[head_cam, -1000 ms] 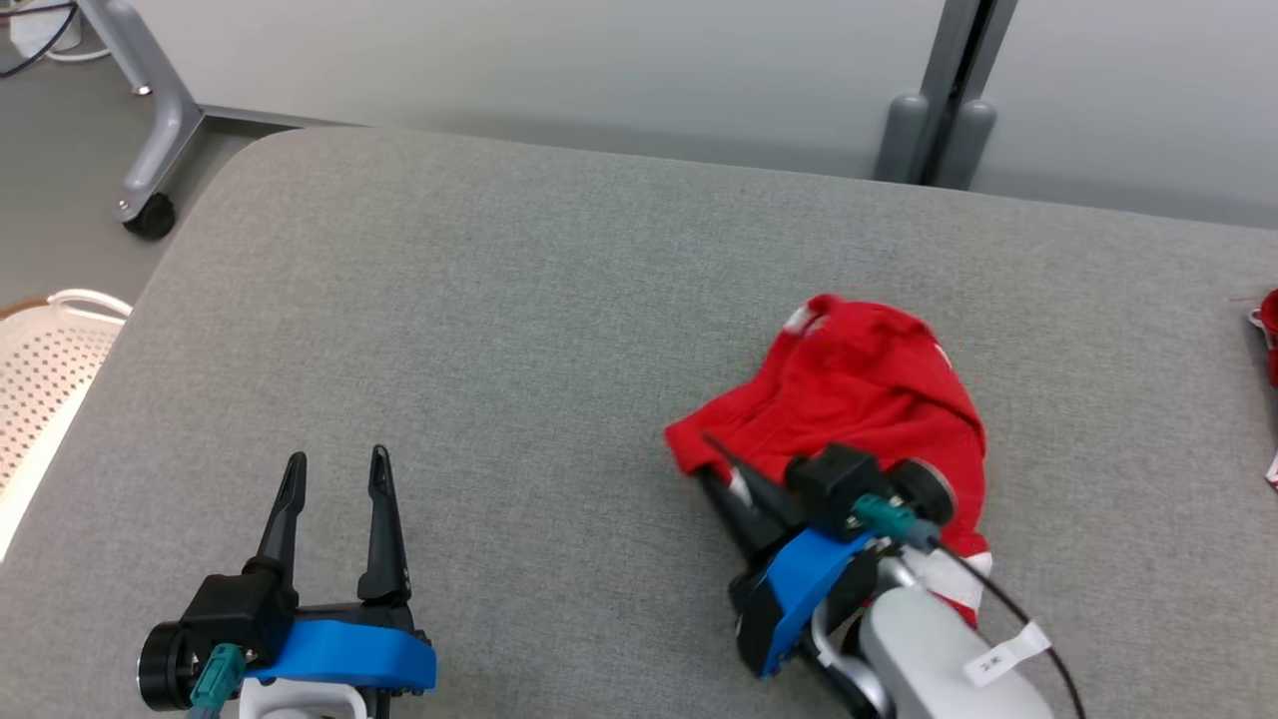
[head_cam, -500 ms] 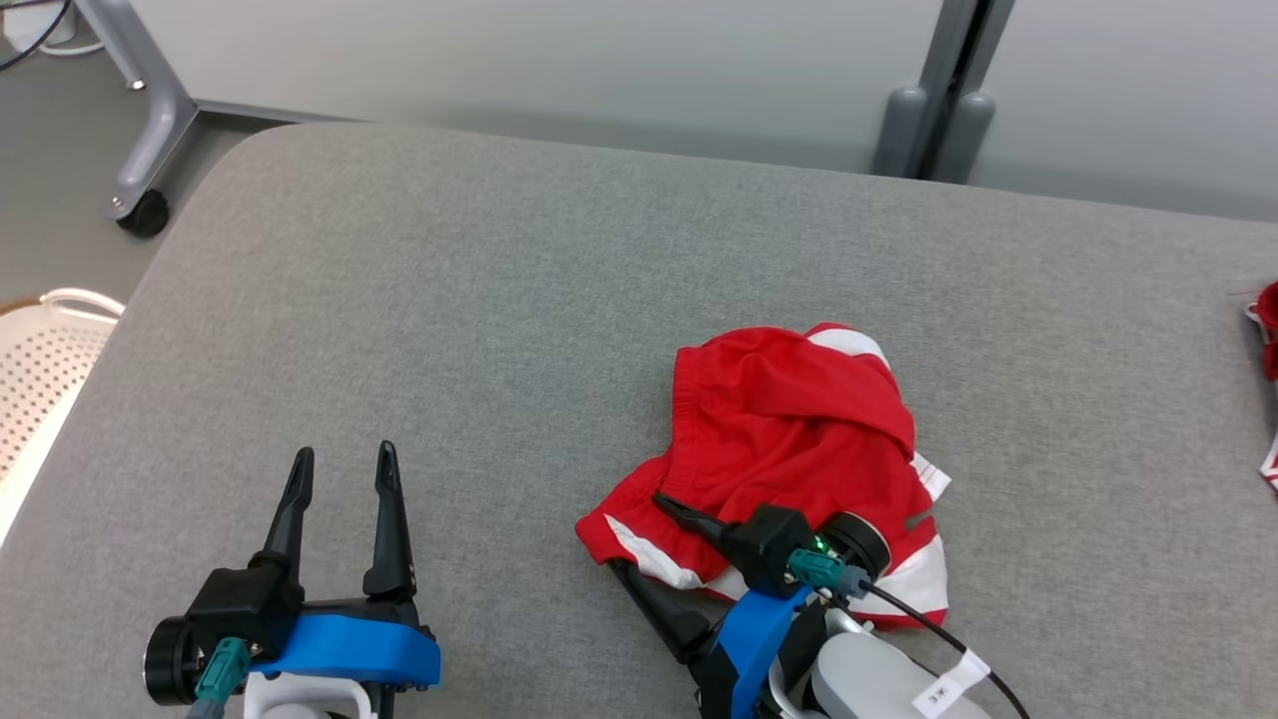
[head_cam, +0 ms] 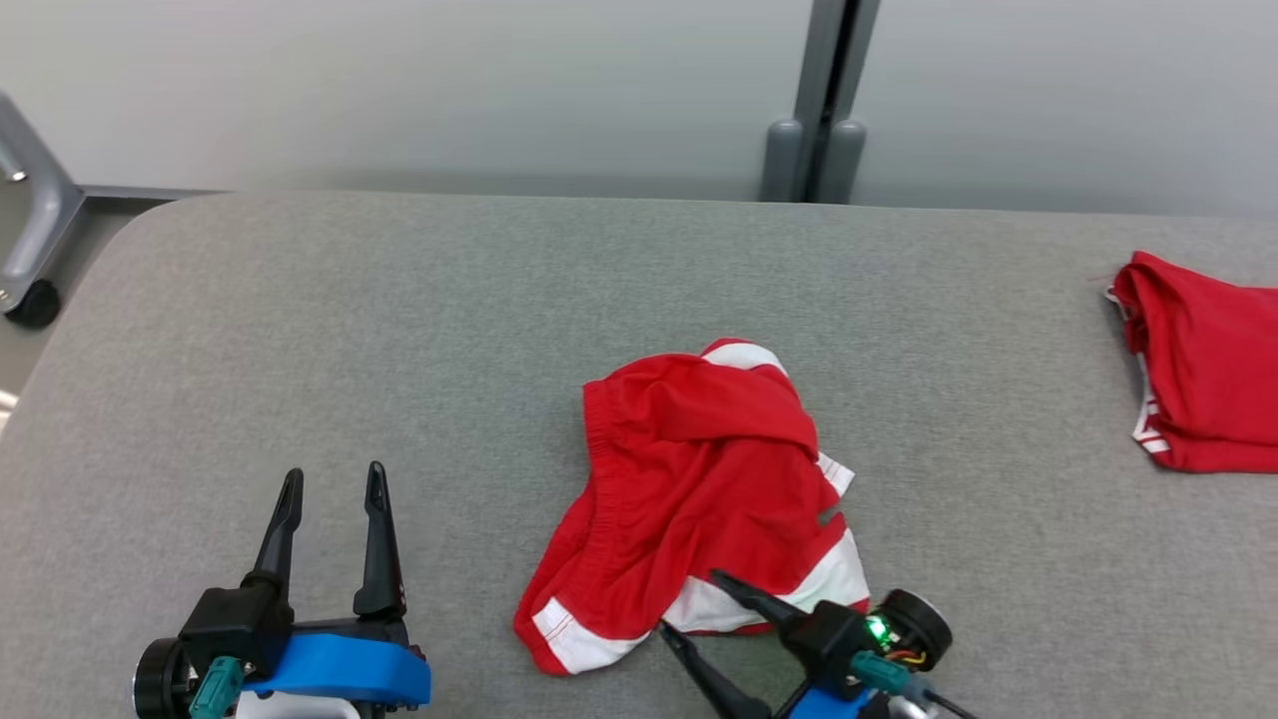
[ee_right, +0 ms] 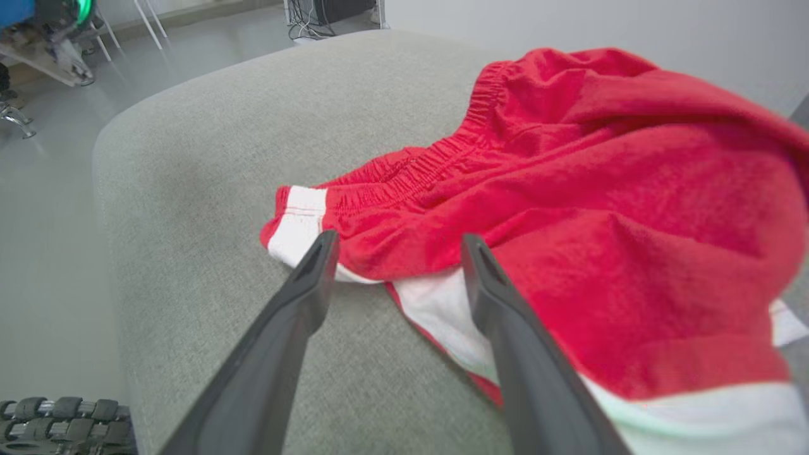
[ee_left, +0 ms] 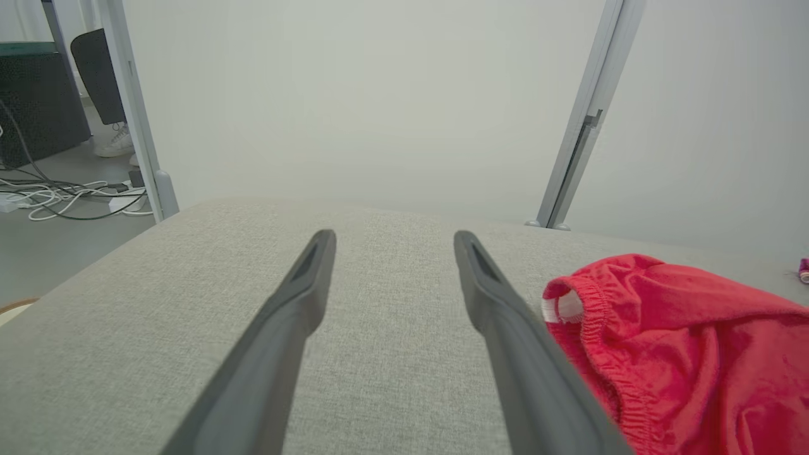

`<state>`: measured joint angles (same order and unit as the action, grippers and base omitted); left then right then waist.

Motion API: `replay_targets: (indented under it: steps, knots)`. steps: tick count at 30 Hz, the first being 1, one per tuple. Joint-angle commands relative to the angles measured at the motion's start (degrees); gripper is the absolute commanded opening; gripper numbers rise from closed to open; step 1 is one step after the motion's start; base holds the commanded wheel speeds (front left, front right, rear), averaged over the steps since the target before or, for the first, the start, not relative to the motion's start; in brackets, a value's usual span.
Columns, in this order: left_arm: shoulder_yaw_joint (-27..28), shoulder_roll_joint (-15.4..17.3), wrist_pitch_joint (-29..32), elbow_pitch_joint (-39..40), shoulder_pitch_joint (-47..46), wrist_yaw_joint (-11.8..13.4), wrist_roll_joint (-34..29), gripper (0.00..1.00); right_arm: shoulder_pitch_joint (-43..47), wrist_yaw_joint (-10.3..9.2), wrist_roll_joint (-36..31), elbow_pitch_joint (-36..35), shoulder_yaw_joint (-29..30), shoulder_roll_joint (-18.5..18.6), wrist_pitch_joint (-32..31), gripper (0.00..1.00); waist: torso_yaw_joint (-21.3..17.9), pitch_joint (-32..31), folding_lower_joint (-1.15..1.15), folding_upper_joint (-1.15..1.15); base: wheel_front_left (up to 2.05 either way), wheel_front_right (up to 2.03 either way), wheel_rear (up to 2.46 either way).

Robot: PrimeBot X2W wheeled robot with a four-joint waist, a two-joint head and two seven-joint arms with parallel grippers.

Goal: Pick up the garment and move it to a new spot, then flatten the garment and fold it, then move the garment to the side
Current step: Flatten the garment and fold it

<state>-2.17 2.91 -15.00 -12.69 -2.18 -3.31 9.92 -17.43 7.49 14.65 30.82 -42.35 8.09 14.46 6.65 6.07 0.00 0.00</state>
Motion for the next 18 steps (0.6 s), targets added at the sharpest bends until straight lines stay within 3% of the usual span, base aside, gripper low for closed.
replay_targets:
  steps: [1,3,9,18]
  knots:
    - [0.3,0.0,-0.2,0.2,0.5,0.1,-0.4,1.0,1.7,0.01,-0.4,-1.8,1.5,0.8,0.3,1.0,-1.1,-0.6,0.0,0.0,0.0,0.0,0.0]
    - [0.5,0.0,-0.2,0.3,0.5,0.1,-0.4,1.0,2.5,0.01,-0.5,-3.2,2.9,1.2,0.4,1.0,-1.6,-0.7,0.0,0.0,0.0,0.0,0.0]
    - [0.9,0.0,-0.2,0.7,1.4,0.0,-1.0,1.0,7.4,0.01,-1.4,-10.9,14.2,2.3,0.0,1.0,-4.3,-1.1,0.0,0.0,0.0,0.0,0.0]
    - [1.2,0.0,-0.2,0.9,1.6,-0.2,-1.7,1.0,15.2,0.01,-4.1,-19.4,30.6,0.4,-2.1,1.0,-6.2,-1.3,0.0,0.0,0.0,0.0,0.0]
